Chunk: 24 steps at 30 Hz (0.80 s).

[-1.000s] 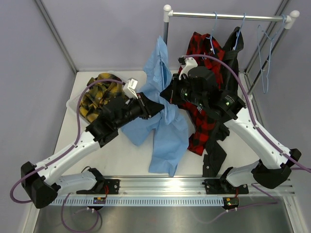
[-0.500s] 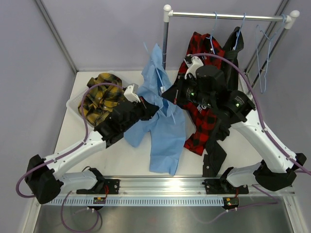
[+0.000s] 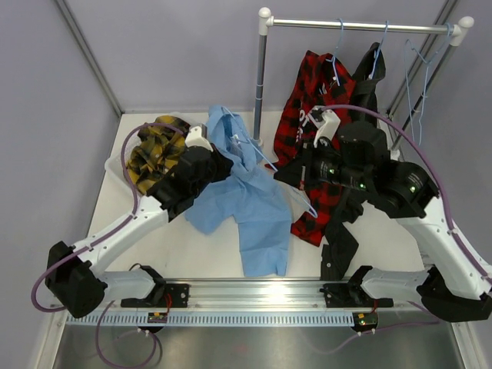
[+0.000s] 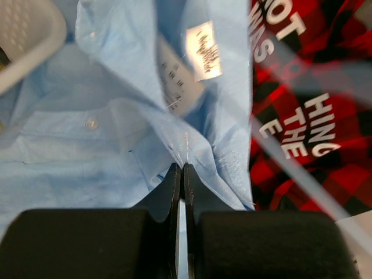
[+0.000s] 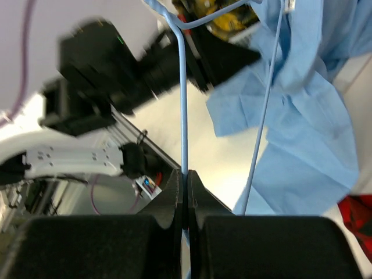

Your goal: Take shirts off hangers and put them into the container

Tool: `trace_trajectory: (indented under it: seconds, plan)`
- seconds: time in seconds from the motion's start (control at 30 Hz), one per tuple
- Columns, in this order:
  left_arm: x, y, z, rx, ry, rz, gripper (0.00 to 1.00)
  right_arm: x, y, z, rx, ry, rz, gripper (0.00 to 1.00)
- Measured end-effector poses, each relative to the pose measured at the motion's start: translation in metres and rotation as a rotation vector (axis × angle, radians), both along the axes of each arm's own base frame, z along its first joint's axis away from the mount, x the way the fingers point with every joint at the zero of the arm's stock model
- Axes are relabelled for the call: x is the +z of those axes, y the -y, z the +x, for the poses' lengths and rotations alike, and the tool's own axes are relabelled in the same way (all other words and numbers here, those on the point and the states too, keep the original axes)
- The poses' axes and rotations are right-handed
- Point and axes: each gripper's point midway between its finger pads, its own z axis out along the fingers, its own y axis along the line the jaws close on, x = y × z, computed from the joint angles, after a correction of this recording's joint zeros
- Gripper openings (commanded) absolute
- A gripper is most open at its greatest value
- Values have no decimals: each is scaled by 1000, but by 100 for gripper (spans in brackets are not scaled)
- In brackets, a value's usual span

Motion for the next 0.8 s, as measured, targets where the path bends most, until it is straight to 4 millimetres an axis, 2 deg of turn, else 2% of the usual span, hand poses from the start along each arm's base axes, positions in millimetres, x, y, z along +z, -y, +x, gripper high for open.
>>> trace_trajectory:
  seconds: [0.1,0.23,0.33,0.5,0.6,0.8]
  plan:
    - [18,-10,1,21,24,2,0,-4,19,-18,20,8,-38,0]
    - [15,-23,-1,46,1,26,0,4,47,-37,10,55,-57,0]
    - [-2,-27,-5,47,-36,45,0,16,67,-43,-36,94,-61,0]
    - [-42,-32,-21,22,-143,98,0,34,97,-45,-144,146,-55,0]
    - [-55,-35,-29,8,-178,116,0,39,109,-45,-193,163,-58,0]
    - [-68,-40,-38,0,-214,144,0,61,111,-49,-190,185,-16,0]
